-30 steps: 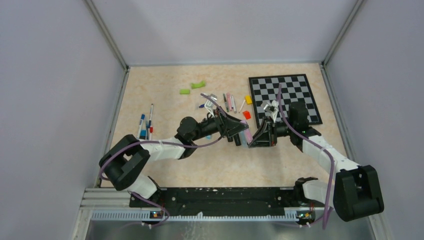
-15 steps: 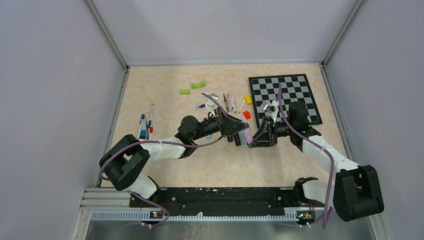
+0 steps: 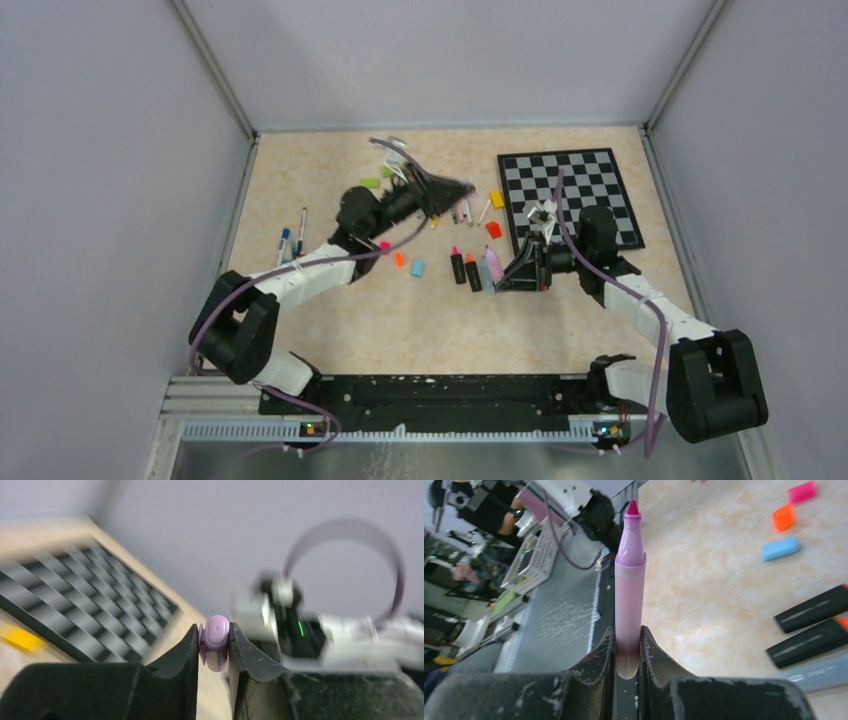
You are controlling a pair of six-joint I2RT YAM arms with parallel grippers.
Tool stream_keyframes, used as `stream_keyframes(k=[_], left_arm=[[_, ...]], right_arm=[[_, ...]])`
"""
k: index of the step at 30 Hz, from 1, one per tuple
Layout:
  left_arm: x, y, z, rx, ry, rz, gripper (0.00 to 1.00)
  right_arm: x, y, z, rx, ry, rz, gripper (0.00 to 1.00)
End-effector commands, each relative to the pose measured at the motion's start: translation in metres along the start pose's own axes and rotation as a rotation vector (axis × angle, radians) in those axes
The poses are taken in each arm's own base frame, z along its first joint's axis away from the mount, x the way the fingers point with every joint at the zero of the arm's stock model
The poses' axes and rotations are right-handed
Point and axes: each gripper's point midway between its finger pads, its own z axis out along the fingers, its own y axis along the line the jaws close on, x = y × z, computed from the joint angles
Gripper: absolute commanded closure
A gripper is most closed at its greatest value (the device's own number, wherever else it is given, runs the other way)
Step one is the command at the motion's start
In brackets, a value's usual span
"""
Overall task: Open the pen caps
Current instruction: Open the pen cap from the pen, then place the pen cap at the center of the board.
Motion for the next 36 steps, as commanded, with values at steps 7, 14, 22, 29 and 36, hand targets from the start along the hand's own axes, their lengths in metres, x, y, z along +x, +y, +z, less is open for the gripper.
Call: stream_keyframes(k=[7, 14, 22, 29, 36], left_arm=[[-0.197, -0.042, -0.049, -0.029, -0.534, 0.279, 1.0], [-0.129, -0.02, -0.069, -0.161, -0.251, 0.231, 1.0], [-0.023, 0.025, -0.12, -0.383, 0.005, 0.008, 1.0], [0.04, 0.047, -0.128, -0.481, 0.112, -0.074, 1.0], [0.085, 0.074, -0.111, -0.609, 0.27, -0.041, 0.97]], right_arm=[[0.021, 0.011, -0.002, -0.023, 0.028, 0.027, 1.0], [0.027, -0.065, -0.033, 0.472, 0.015, 0.003, 1.0], [0.048, -0.094, -0.037, 0.582, 0.004, 0.211, 1.0], [0.068, -0.113, -0.035, 0.608, 0.039, 0.365, 1.0], [0.086, -0.123, -0.033, 0.613, 0.074, 0.458, 1.0]])
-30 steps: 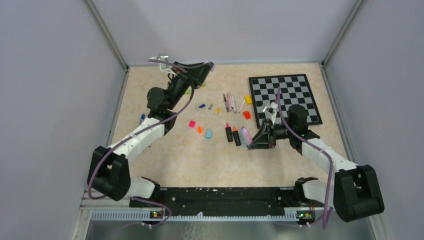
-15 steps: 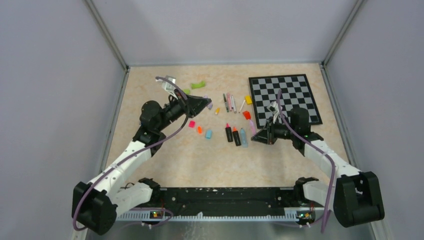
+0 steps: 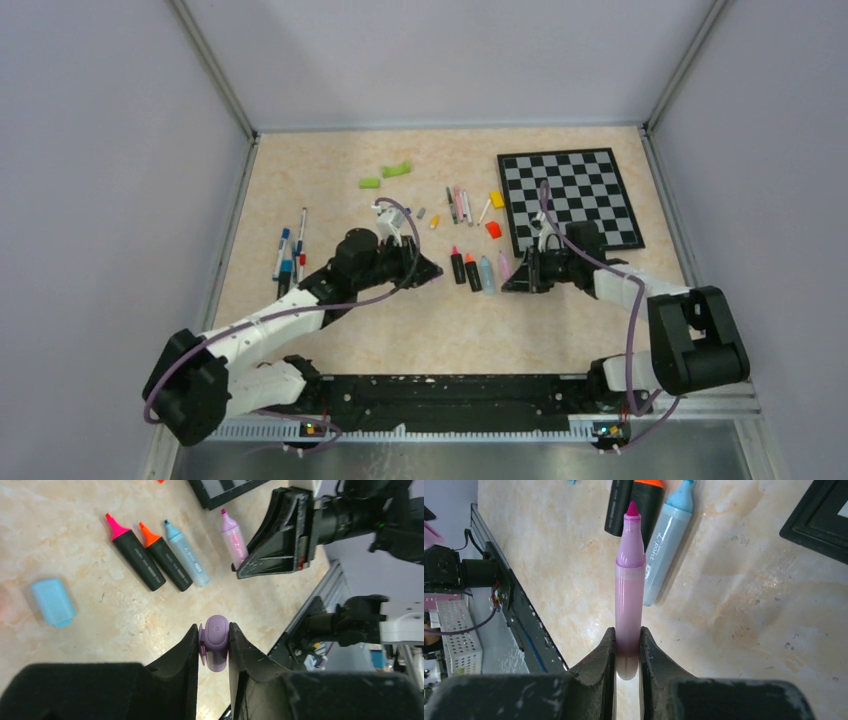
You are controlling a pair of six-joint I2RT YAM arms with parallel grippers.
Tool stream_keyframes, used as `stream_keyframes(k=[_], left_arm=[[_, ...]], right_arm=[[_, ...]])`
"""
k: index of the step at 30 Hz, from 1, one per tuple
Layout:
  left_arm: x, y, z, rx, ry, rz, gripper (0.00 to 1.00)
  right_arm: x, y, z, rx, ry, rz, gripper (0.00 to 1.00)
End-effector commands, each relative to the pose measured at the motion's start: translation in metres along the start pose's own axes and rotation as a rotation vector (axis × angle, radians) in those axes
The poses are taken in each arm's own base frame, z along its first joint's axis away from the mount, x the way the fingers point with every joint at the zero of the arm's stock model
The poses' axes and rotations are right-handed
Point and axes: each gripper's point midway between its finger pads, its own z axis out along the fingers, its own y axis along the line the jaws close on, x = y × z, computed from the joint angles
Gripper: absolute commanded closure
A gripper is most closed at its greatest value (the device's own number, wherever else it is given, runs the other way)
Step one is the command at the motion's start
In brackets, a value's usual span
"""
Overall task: Open the pen caps
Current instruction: Place the pen cap at the center of the board.
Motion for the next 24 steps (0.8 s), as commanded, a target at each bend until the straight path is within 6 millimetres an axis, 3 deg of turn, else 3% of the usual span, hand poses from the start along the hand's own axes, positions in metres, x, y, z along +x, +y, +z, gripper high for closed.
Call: stream_keyframes(k=[1, 4, 9, 24], left_arm=[[0.005, 0.015, 0.023, -0.108, 0.05, 0.051, 0.97], [0.017, 0.032, 0.037, -0.171, 0.095, 0.044, 0.97], [0.019, 0.052, 0.051, -0.253, 0.117, 0.054, 0.94], [0.034, 0.106, 0.073, -0.484, 0.274, 0.135, 0.84]], right_arm=[[-0.008, -0.005, 0.005, 0.005, -0.004, 0.025, 1.0], [-0.006, -0.01, 0.009, 0.009, 0.015, 0.044, 0.99], [-0.006, -0.014, 0.013, 0.011, 0.031, 0.061, 0.93], [-0.011, -0.013, 0.015, -0.009, 0.052, 0.043, 0.59]])
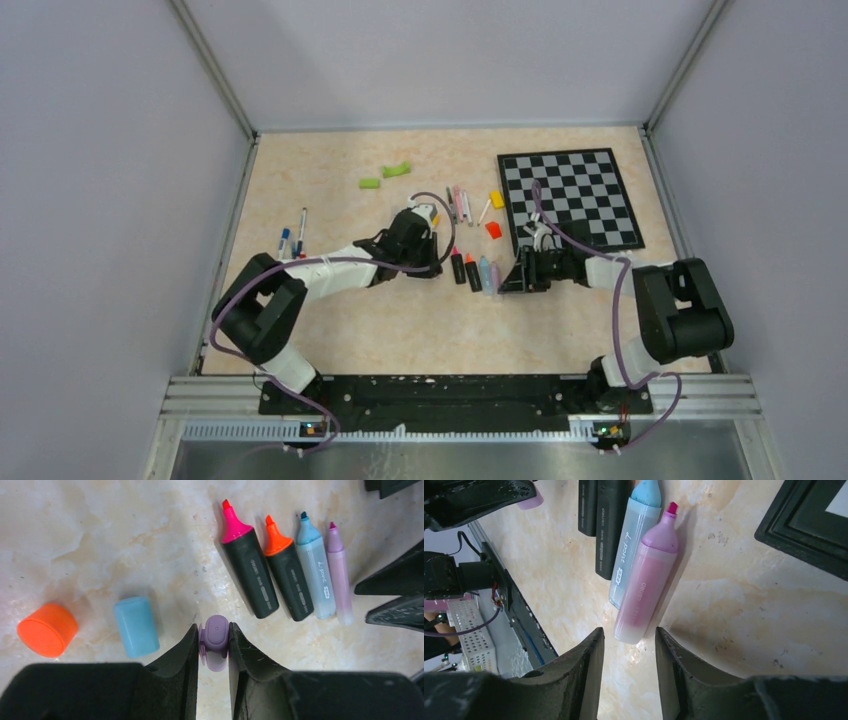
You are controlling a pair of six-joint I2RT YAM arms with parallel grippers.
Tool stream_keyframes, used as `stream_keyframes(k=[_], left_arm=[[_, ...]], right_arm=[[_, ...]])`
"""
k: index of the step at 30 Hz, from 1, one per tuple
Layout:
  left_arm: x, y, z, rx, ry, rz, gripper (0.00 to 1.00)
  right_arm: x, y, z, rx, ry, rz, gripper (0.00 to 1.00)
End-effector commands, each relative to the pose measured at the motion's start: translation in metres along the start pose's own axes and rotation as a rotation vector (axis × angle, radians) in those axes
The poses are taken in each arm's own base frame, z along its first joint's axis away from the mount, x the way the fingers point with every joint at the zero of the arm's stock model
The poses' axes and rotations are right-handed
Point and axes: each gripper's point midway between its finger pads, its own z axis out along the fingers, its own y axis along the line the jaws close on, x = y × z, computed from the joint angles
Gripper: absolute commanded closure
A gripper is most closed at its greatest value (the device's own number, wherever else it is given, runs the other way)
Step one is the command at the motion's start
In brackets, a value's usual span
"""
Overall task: Open the pen caps
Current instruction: Place the pen cap at the center of the board.
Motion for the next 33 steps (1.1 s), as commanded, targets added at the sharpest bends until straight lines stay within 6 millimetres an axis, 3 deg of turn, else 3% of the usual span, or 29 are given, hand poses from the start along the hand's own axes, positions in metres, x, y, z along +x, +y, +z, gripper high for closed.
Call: stream_keyframes(k=[1, 6, 10, 18, 22, 26, 29, 33], left_arm=[[-0.01, 0.007, 0.004, -0.066, 0.006, 0.067, 0.83], [-0.011, 0.014, 0.012, -0.115, 0.037, 0.106, 0.74], [-0.017, 0.019, 0.009, -0.154, 0.034, 0.122, 0.61], [-0.032, 0.012, -0.004, -0.144, -0.006, 0.137, 0.52], [-0.05, -0.003, -0.024, -0.084, -0.092, 0.167, 0.51], [-0.067, -0.004, -0.054, -0.078, -0.205, 0.216, 0.49], [-0.075, 0.008, -0.076, -0.118, -0.279, 0.249, 0.4], [-0.087, 0.043, -0.106, -0.197, -0.357, 0.226, 0.21]], right_arm=[[-0.022, 0.011, -0.005, -0.032, -0.04, -0.074, 0.58], [-0.03, 0.021, -0.013, -0.049, -0.056, -0.159, 0.49], [-0.039, 0.024, -0.023, -0.039, -0.06, -0.295, 0.42], [-0.053, 0.027, -0.05, -0.073, -0.114, -0.36, 0.4], [-0.053, 0.036, -0.058, -0.128, -0.125, -0.41, 0.4], [-0.052, 0.048, -0.065, -0.18, -0.137, -0.476, 0.4], [-0.053, 0.052, -0.069, -0.19, -0.152, -0.514, 0.4], [-0.056, 0.057, -0.075, -0.191, -0.174, -0.551, 0.39]])
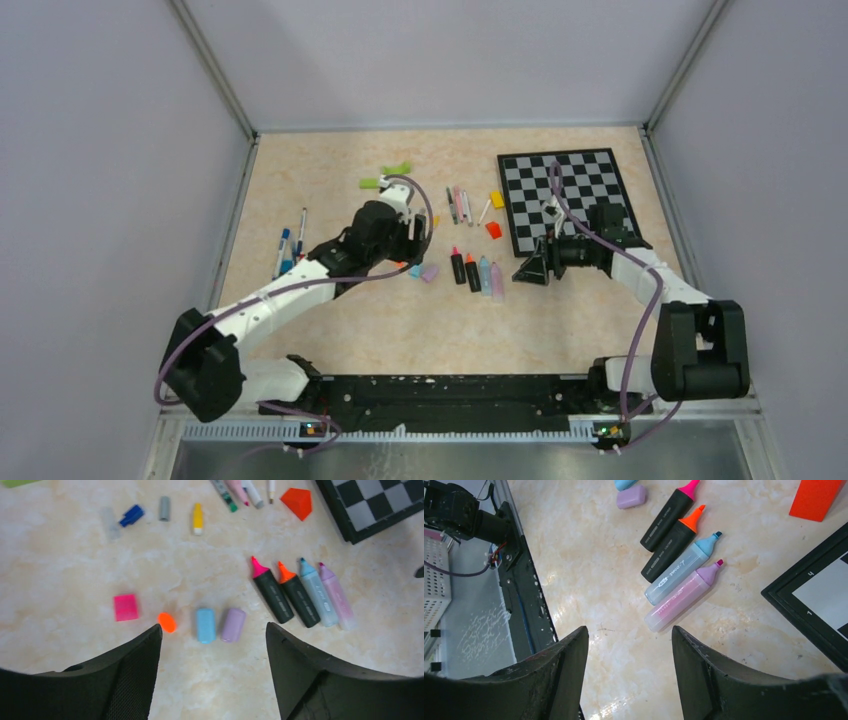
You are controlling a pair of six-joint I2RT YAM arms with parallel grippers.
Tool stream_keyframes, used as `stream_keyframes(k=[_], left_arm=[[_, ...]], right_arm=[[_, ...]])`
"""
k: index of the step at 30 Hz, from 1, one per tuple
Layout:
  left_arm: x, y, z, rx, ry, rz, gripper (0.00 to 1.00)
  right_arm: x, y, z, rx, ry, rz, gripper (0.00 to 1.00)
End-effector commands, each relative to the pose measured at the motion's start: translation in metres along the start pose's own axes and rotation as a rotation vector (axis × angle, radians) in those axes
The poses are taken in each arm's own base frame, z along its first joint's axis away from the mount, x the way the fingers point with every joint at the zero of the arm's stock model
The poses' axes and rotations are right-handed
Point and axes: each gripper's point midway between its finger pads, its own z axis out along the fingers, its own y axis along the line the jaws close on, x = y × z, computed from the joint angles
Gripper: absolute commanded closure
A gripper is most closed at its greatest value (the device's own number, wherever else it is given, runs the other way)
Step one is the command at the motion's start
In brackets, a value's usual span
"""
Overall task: Open the pen caps
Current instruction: Place the pen cap at the center of the board, then pick up the pen from the center of the board.
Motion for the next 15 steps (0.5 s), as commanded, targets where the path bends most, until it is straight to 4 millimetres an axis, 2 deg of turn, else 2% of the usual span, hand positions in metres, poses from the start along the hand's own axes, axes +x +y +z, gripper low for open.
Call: stream_keyframes(k=[1, 3, 8, 11, 15], left_arm=[[-0.017, 0.051, -0.022, -0.129, -0.1, 0.009, 0.15], [-0.022, 0.075, -0.033, -0.186, -0.126, -0.013, 0.02], [-0.024, 0.126, -0.05, -0.31, -0.124, -0.047, 0.01], [-0.01, 0.153, -0.051, -0.355, -0.047, -0.097, 0.01], [0.023, 0.193, -0.049, -0.447, 0.075, -0.159, 0.01]], right_arm=[[-0.029, 0.011, -0.012, -0.026, -0.069, -0.144, 0.39], [-0.03, 0.012, -0.013, -0.025, -0.074, -0.154, 0.39], [-0.033, 0.014, -0.016, -0.02, -0.08, -0.17, 0.39], [-0.035, 0.016, -0.017, -0.018, -0.084, -0.178, 0.39], [-0.039, 0.019, -0.02, -0.008, -0.093, -0.196, 0.39]])
